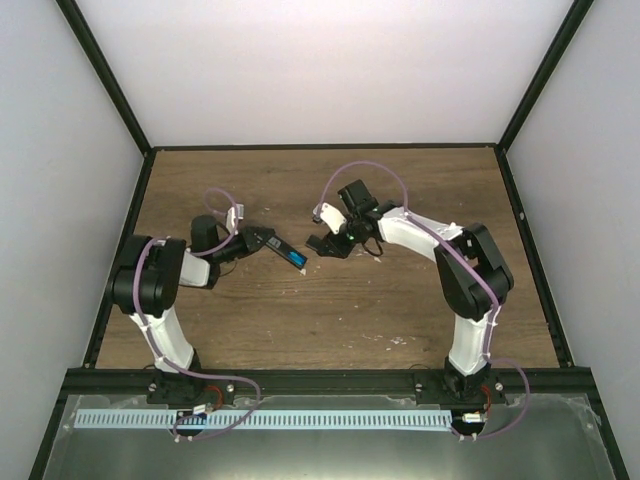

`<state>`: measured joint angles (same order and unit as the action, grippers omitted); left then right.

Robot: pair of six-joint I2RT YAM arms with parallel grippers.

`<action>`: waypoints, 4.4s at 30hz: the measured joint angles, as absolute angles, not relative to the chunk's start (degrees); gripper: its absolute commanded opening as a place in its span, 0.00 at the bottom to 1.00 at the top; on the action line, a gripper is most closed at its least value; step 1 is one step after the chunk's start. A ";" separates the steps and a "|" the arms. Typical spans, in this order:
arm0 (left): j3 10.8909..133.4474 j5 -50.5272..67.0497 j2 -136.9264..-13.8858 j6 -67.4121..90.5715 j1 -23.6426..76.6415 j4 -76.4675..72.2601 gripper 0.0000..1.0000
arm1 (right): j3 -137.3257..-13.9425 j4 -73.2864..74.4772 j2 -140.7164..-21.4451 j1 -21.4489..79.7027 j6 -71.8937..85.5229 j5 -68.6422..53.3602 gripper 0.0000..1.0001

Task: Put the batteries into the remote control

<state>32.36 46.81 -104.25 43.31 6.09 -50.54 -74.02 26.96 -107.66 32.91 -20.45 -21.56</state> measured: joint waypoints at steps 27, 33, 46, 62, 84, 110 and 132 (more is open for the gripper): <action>32.12 46.72 -106.41 45.12 6.09 -54.81 0.00 | -72.99 16.05 -112.81 37.01 -19.44 -26.79 0.16; 31.73 46.54 -106.41 45.50 6.09 -55.35 0.00 | -73.25 16.12 -113.23 37.23 -20.12 -26.76 0.16; 31.27 46.11 -106.41 46.11 6.00 -56.07 0.00 | -73.36 16.21 -114.89 38.44 -20.51 -25.76 0.17; 31.05 45.93 -106.41 46.24 5.98 -56.51 0.00 | -73.49 15.73 -114.91 38.46 -20.51 -25.41 0.19; 31.05 45.60 -106.39 46.22 5.91 -56.47 0.00 | -75.05 14.59 -116.49 38.94 -21.21 -25.87 0.20; 31.05 45.28 -106.39 46.24 5.67 -56.51 0.00 | -77.12 15.35 -118.45 39.07 -22.24 -25.47 0.39; 31.05 45.52 -106.39 46.24 5.72 -56.49 0.00 | -77.01 14.02 -118.41 39.09 -22.46 -26.39 0.53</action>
